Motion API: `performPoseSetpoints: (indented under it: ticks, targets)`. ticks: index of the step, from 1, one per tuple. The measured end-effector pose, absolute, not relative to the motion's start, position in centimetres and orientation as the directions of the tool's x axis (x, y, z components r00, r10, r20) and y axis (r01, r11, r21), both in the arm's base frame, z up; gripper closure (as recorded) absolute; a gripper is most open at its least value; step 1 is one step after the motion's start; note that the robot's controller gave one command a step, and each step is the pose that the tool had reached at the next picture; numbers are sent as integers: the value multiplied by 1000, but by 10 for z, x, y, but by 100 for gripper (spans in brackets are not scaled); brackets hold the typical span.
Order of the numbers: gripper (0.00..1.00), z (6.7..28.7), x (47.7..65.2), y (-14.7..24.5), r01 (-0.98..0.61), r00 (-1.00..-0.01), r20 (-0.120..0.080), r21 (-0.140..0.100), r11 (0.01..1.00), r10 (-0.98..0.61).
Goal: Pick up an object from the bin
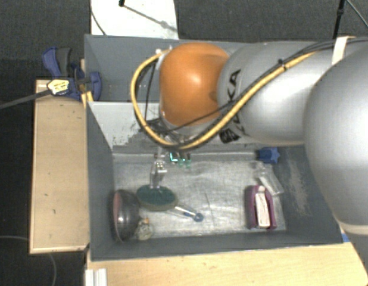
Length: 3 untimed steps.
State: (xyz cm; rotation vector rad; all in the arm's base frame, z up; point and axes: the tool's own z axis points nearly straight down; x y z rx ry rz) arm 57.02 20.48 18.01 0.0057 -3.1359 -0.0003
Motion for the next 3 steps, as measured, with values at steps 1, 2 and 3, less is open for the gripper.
performPoseSetpoints:
  ticks: [1,2,3]
  targets:
    - [0,93,506,178,7,-1000,10,-3,1000,7]
    - [100,98,511,180,14,-1000,-2,2,1000,14]
    - [100,234,509,170,57,-998,-9,4,998,57]
